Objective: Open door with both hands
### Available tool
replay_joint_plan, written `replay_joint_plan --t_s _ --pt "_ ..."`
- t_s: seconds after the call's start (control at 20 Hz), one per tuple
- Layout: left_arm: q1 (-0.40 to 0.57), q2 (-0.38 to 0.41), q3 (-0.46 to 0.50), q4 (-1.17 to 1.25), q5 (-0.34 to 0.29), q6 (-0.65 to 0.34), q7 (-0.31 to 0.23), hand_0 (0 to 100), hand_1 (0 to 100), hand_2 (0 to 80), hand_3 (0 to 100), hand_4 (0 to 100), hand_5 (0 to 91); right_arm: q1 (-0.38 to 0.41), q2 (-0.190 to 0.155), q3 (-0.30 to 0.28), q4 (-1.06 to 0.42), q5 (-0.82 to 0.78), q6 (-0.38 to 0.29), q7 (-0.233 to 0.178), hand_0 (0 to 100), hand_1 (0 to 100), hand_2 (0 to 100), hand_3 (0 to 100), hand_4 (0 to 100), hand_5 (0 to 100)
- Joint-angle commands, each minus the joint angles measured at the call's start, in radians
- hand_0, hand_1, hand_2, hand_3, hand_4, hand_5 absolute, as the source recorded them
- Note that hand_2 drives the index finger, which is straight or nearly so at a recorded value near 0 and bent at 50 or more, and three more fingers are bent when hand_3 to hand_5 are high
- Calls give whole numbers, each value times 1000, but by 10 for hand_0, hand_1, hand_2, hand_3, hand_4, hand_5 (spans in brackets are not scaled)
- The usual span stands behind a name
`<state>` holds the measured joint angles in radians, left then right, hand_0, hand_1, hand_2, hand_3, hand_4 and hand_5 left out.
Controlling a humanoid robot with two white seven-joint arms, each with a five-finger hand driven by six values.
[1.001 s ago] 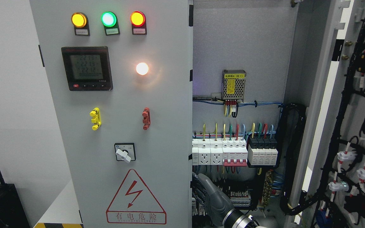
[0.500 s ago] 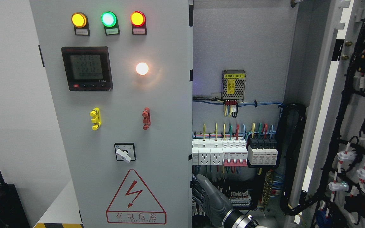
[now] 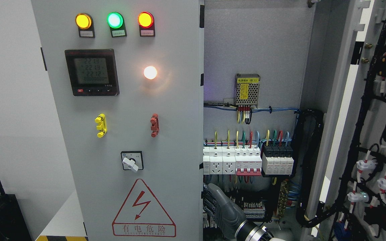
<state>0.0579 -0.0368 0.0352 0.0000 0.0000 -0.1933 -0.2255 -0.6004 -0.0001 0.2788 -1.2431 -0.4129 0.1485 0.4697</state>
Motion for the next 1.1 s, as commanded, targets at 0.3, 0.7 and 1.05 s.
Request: replay_joint_plan --t_s 0.3,0.7,1.05 --pt "-1 0 0 15 -29 0 0 0 0 0 0 0 0 -2 -18 -1 2 -3 -1 10 382 0 0 0 0 0" --pt "-1 0 0 15 -29 0 0 0 0 0 0 0 0 4 -20 0 -1 -13 -3 17 382 0 0 0 0 0" --pt "0 0 0 15 -29 0 0 0 0 0 0 0 0 13 -20 2 -9 -34 -3 72 382 0 0 0 0 0"
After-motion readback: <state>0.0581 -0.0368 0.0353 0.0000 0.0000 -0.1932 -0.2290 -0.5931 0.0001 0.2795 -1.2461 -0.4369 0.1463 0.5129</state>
